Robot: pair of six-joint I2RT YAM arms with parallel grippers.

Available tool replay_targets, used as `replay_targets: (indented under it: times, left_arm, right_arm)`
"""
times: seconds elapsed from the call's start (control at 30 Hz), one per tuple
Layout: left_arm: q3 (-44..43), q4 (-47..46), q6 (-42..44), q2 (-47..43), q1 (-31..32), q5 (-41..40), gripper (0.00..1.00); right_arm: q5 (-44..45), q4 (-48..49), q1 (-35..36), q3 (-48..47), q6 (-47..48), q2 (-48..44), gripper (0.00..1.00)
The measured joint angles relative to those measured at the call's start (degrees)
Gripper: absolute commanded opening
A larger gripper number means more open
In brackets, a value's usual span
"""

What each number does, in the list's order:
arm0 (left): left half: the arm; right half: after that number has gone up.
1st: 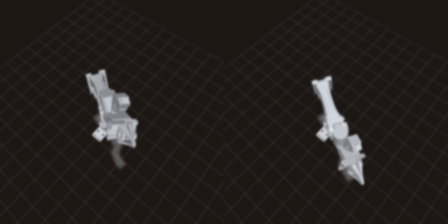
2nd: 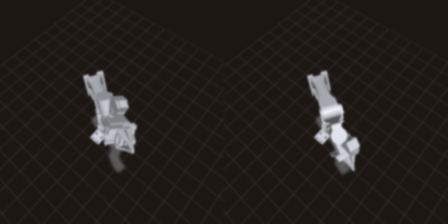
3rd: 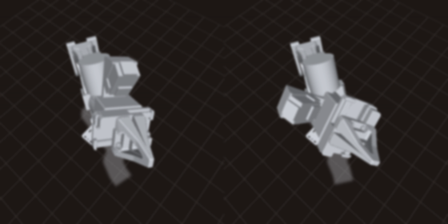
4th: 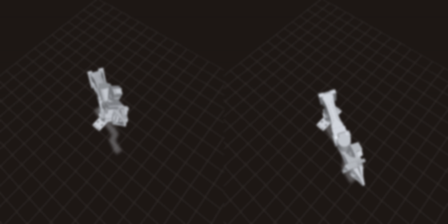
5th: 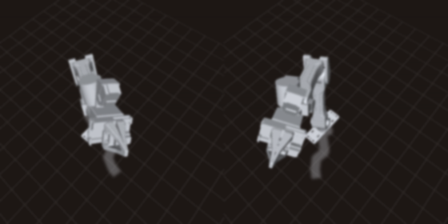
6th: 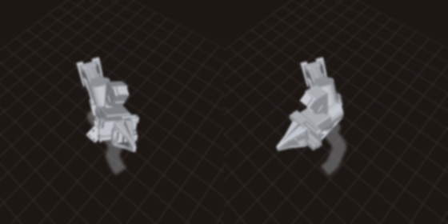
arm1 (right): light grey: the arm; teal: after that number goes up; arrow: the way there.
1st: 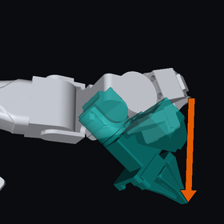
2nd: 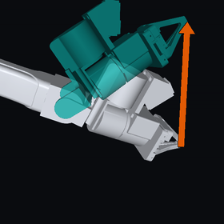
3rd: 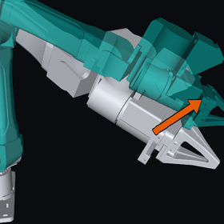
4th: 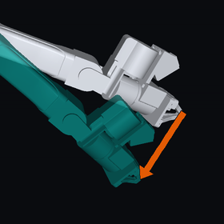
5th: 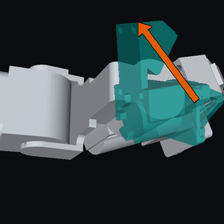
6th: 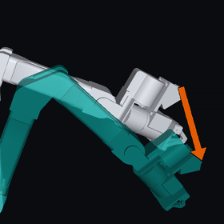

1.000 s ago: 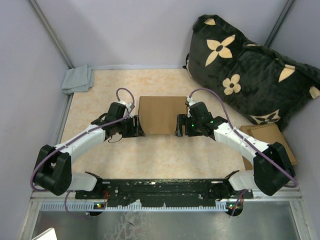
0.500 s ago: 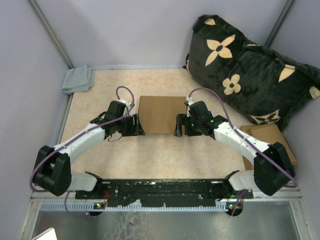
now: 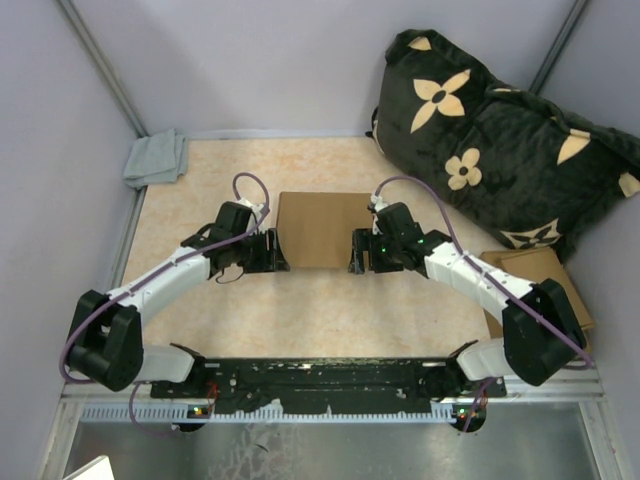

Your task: Fold the paper box

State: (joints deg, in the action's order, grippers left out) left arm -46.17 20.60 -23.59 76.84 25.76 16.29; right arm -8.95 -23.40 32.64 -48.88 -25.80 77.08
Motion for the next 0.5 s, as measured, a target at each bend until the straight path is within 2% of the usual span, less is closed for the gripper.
replay_targets:
  times: [0.5]
  left_arm:
    - [0.0, -0.04, 0.57, 1.86, 0.0, -1.18, 0.58]
  right_arm:
    - [3.54, 2.95, 0.0, 0.26, 1.18, 1.62, 0.74]
